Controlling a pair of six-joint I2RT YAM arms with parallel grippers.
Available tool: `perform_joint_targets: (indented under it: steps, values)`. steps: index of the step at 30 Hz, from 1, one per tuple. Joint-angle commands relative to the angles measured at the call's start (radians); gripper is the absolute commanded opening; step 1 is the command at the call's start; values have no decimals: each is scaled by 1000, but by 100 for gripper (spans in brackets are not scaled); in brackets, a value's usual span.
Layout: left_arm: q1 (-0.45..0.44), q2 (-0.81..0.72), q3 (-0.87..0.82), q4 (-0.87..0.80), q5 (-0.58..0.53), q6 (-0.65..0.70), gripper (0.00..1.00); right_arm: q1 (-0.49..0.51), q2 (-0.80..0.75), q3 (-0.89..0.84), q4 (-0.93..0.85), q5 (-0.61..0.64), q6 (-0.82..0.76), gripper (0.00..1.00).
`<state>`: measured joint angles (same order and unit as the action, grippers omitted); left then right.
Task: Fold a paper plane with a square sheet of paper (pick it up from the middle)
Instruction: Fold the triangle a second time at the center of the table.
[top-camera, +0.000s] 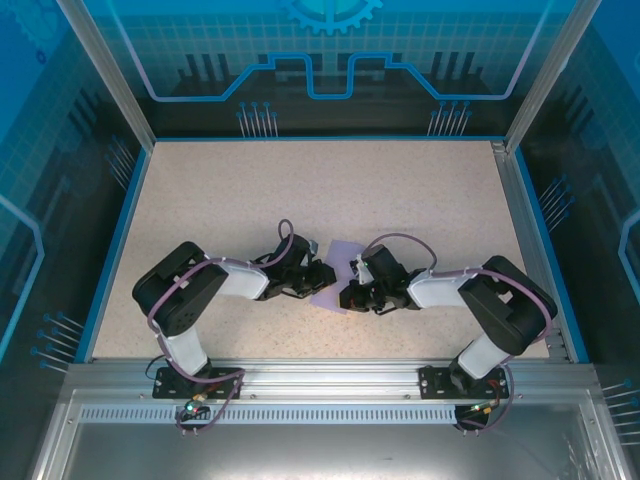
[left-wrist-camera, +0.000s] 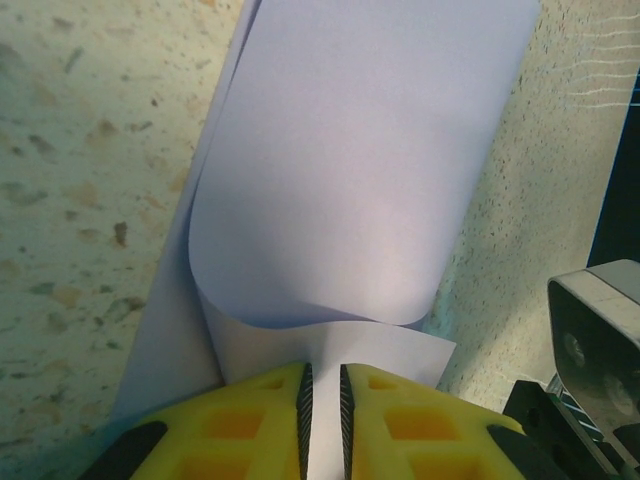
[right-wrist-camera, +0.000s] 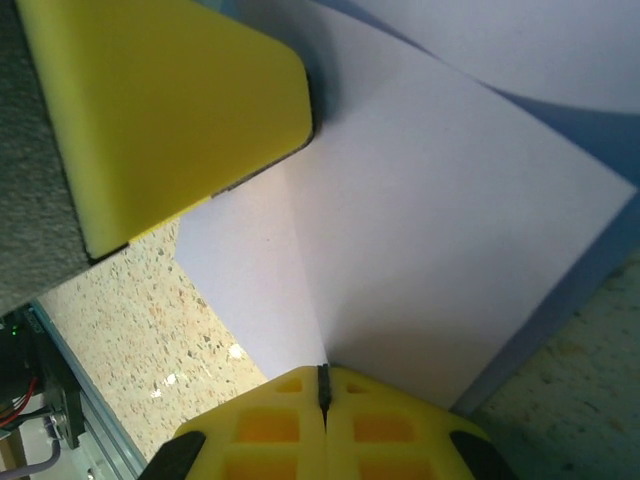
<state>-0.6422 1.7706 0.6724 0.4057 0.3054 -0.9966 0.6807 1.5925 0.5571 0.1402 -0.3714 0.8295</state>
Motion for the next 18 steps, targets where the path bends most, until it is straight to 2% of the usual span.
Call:
perform_joint_targets:
  steps: [1, 18]
  values:
    - [22, 51, -4, -55, -71, 6, 21, -21, 2, -45, -218, 62, -36, 0]
    - [43, 38, 1, -79, -63, 36, 20, -54, -34, -83, -233, 49, -73, 0]
